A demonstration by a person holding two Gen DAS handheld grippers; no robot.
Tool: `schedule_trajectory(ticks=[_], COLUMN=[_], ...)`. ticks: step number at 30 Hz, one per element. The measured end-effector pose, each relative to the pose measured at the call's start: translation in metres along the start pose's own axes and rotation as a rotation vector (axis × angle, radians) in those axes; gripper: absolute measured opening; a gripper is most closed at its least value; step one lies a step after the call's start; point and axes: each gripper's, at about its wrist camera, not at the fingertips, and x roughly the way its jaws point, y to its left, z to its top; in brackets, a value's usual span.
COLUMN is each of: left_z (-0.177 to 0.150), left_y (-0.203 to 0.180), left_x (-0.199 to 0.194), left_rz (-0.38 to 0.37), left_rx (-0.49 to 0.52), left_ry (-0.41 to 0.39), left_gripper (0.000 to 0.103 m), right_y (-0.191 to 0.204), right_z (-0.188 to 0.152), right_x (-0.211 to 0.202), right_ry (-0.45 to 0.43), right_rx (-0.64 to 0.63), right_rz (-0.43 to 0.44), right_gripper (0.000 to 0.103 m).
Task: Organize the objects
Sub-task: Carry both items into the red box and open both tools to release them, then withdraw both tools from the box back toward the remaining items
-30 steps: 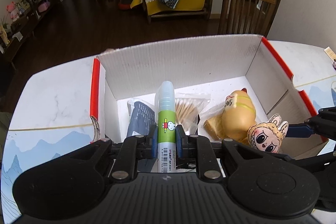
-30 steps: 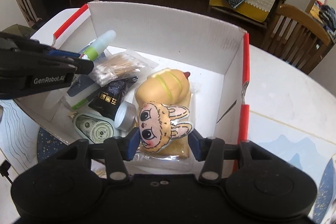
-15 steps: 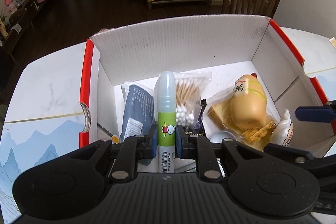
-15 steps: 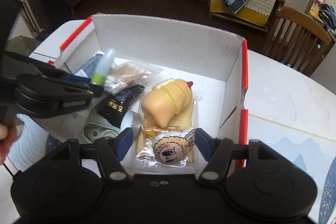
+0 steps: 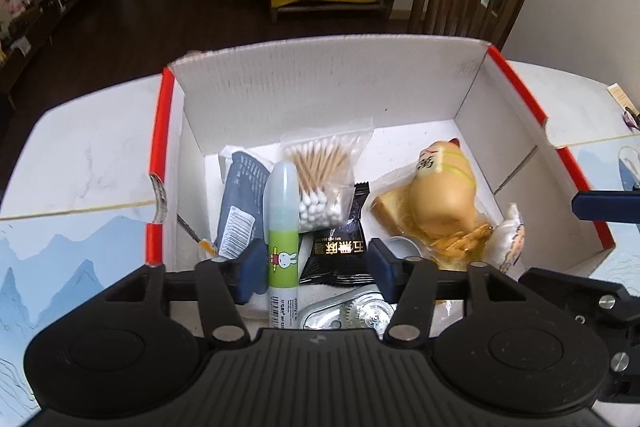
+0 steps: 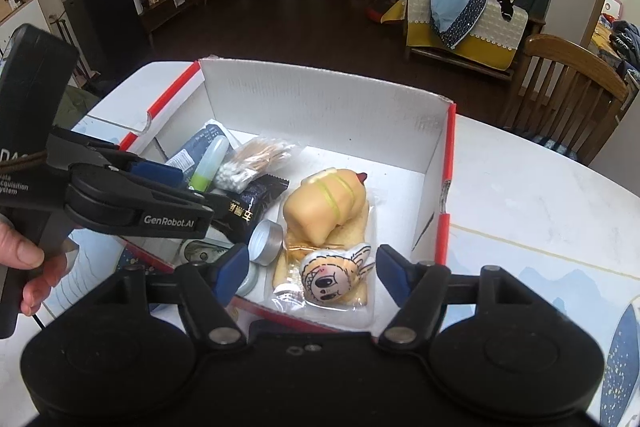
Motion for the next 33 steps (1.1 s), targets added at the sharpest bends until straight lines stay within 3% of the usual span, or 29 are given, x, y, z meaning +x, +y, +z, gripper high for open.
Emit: schedule_trajectory(ticks=[20, 23, 33], left_z=[-0.034, -0.044, -0.075], left_y=[-0.001, -0.004, -0.008], left_x=[-0.093, -0.108, -0.135], left_rz=[-0.021, -0.025, -0.06], left_rx=[0.044, 0.062, 0.039], left_ry=[-0.198, -0.226, -0.24], left_gripper=[0.057, 0.066, 0.071], right_y=[0.003, 0.005, 0.01], right_z=[-0.02, -0.027, -0.052], right_x=[-0.069, -0.079, -0.096], right_ry=[-0.15, -0.169, -0.193], right_rx=[0.023, 0.025, 0.04], right_rz=[0.019, 0.027, 0.044], right_gripper=[0.074, 0.075, 0.088])
